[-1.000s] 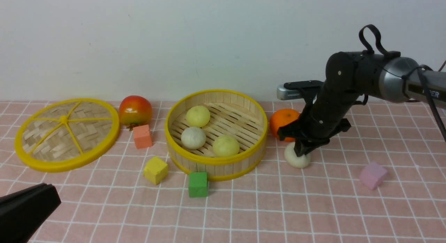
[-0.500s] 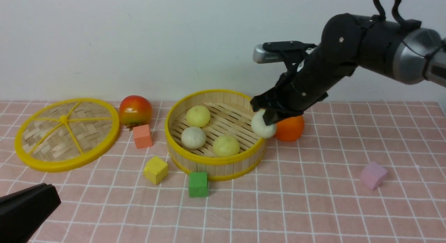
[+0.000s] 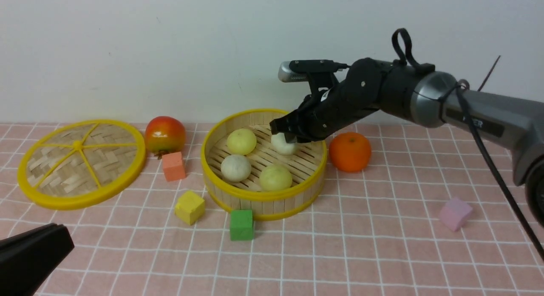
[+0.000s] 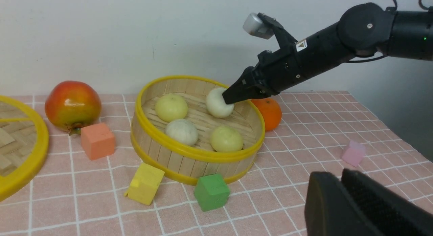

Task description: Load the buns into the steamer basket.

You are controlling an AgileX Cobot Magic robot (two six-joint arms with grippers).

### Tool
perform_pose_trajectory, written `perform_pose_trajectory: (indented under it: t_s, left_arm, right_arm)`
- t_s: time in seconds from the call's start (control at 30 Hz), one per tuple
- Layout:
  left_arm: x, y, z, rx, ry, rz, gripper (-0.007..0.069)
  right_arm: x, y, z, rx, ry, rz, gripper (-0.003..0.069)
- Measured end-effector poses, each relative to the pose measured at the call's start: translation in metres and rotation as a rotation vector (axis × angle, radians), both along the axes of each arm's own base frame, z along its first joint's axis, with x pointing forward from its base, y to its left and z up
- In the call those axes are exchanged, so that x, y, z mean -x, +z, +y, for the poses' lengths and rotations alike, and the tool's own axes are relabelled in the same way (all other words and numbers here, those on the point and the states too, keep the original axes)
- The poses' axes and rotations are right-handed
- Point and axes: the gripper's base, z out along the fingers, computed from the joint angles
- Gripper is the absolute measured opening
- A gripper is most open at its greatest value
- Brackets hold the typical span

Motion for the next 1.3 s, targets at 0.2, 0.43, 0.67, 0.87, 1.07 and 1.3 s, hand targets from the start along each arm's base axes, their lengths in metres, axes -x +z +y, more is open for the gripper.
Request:
perform_pose_trajectory:
  t_s: [0.2,0.43,0.67,0.87,1.07,1.3]
  left_arm:
    - [0.0,0.0,0.0,0.0,0.0,0.0,0.0071]
    - [0.0,0.0,0.0,0.0,0.0,0.0,0.0076]
    - [0.0,0.0,0.0,0.0,0.0,0.0,0.0088]
    - [0.0,0.0,0.0,0.0,0.0,0.0,0.0095]
    - [0.0,0.0,0.0,0.0,0.0,0.0,0.0103]
    - [0.0,0.0,0.0,0.0,0.0,0.0,0.0111]
  right_arm:
    - [-0.003,-0.011,0.001,0.005,-0.003,0.013,0.0151]
    - [0.0,0.026,-0.004,0.001,0.033,0.019,0.0436]
    - [0.069,0.15,-0.043,0.127,0.172,0.107,0.0415]
    - [0.131,0.199,-0.076,0.186,0.111,0.119,0.0148]
    - [0.198,0.201,-0.11,0.225,0.009,0.167,-0.0013]
    - [0.253,0.21,-0.133,0.212,-0.017,0.128,-0.0013]
